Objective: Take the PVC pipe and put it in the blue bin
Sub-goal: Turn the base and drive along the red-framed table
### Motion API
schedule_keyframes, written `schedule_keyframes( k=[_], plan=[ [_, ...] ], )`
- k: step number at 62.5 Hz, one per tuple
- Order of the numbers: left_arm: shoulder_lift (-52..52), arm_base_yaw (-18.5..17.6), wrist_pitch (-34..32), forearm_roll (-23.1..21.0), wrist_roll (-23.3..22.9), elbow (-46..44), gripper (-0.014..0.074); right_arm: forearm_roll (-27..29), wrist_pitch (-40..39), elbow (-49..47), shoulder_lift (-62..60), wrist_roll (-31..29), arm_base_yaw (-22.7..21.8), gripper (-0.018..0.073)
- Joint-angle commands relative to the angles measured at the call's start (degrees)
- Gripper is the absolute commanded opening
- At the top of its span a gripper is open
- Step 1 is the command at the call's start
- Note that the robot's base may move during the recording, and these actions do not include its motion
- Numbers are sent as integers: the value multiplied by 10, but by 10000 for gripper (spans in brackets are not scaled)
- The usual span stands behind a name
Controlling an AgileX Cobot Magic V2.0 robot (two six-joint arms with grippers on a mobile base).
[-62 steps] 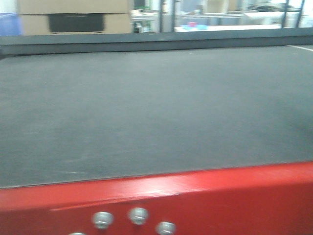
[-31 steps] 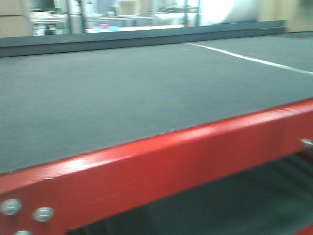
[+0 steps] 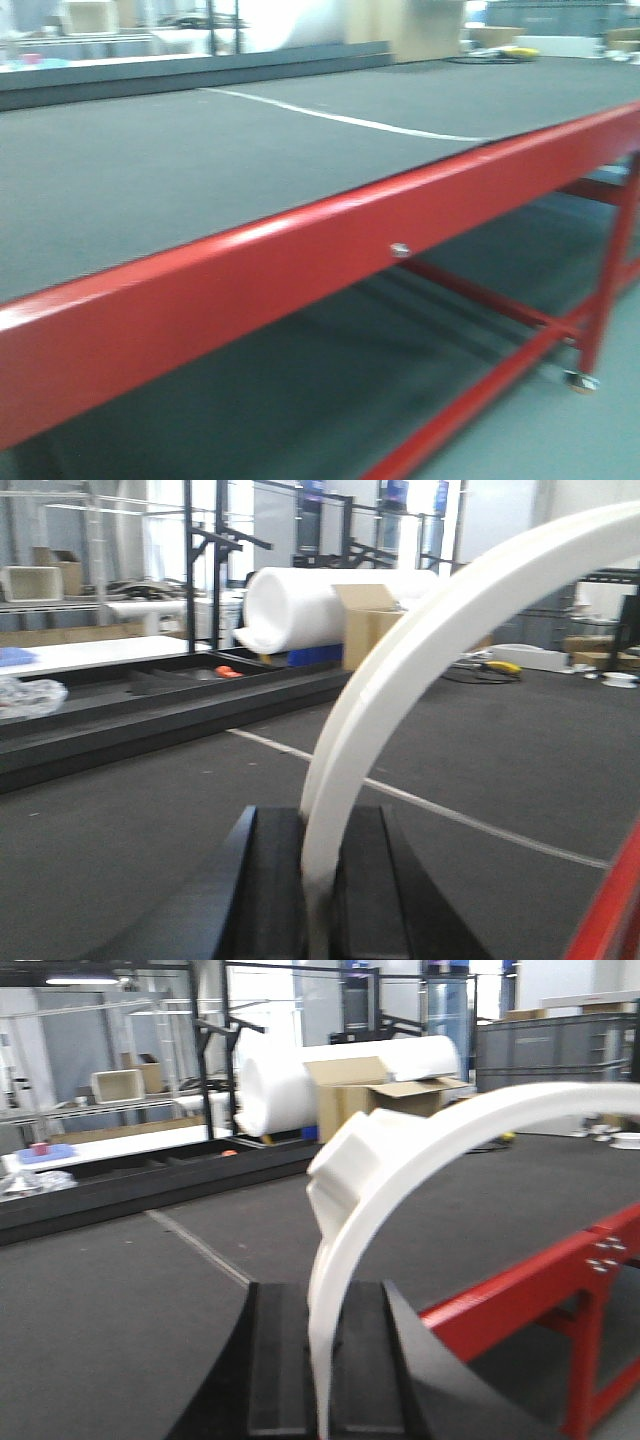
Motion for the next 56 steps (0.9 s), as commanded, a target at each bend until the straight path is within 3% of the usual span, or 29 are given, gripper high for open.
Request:
schedule_keyframes(
  k=[1, 56],
  plan=[
    [-2, -3, -17, 0, -1, -1, -111, -7, -14, 0, -3, -4, -3, -160],
    [-2, -3, -17, 0, -1, -1, -111, -7, -14, 0, -3, -4, -3, -160]
  ],
)
